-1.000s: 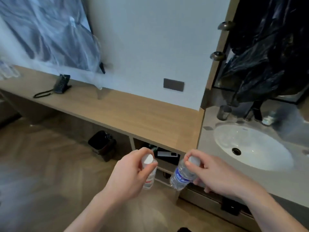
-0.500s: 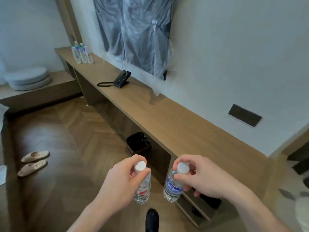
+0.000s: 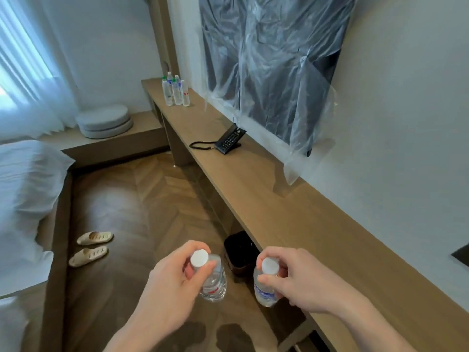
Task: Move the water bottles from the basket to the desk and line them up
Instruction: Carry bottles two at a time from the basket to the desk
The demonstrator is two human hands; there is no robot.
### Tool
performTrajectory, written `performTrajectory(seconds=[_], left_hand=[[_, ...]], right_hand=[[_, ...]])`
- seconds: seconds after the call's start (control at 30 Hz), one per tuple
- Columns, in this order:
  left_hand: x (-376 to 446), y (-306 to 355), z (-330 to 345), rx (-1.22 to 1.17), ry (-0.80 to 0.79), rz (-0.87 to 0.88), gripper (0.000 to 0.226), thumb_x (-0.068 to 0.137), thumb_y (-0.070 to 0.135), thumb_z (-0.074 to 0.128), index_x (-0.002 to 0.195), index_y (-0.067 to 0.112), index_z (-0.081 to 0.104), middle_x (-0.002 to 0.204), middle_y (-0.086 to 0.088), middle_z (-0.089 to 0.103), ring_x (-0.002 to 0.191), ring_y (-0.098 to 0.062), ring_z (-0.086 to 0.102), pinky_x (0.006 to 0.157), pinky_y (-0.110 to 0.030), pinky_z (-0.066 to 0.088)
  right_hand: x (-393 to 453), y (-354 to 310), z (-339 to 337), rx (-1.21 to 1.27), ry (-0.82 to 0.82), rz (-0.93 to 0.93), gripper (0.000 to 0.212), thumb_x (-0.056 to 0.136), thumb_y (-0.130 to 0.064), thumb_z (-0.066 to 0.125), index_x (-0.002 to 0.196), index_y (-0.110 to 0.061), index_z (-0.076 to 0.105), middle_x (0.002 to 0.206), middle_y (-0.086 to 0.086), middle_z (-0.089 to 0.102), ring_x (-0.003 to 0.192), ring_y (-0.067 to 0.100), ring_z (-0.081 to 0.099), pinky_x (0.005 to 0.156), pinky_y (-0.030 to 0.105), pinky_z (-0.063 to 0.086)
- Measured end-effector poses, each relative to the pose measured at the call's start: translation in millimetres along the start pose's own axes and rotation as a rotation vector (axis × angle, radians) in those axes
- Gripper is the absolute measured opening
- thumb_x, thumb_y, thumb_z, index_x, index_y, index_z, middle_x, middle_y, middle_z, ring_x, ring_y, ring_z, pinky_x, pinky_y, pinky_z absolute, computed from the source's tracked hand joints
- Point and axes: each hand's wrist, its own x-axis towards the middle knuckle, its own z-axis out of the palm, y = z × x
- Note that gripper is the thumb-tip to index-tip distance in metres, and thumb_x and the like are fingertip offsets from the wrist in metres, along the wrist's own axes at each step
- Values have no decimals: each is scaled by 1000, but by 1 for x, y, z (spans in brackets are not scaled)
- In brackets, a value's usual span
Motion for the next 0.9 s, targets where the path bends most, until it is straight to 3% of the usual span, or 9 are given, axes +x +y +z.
performTrajectory(seconds=[0.2,0.4,0.53,0.7,0.8,0.9], left_hand=[[75,-36,-29,-23,81,-63,16,93,38,74,106,34,66,65,3,58,67,-23,64,72,-44,56],[166,-89,-68,-65,81,-72,16,93,37,76,106,33,67,65,9,60,64,-21,58,70,-51,60],[228,-122,-106,-50,66,-12,18,94,40,74,106,30,65,70,5,60,67,-23,61,71,-49,58],[308,-157,-149,-53,41,-24,9,95,39,73,100,36,67,72,17,64,71,-13,66,68,-30,56],[351,-175,-167,-32,34,-51,8,94,39,73,99,40,67,79,20,66,75,-9,66,67,-26,56],[391,-192,-183,2,37,-70,10,94,38,73,99,41,65,81,19,66,76,-8,62,67,-24,50]], right_hand=[[96,-25,-21,31,-5,-73,13,95,-53,67,105,-45,65,92,-12,71,87,12,70,73,39,62],[196,-64,-22,37,10,-94,12,97,-51,66,106,-44,66,97,-16,72,90,10,70,71,32,62],[262,-94,-20,71,46,-66,9,98,-50,68,105,-44,67,95,-19,71,88,7,71,62,19,54],[334,-130,-17,121,143,-25,7,99,-49,68,104,-45,67,92,-12,75,78,7,72,63,23,56],[374,-145,-21,163,182,0,11,99,-52,67,108,-47,68,97,-12,74,86,10,72,62,21,55],[416,-160,-28,195,205,10,13,98,-52,67,110,-47,68,98,-10,75,90,14,72,66,29,63]])
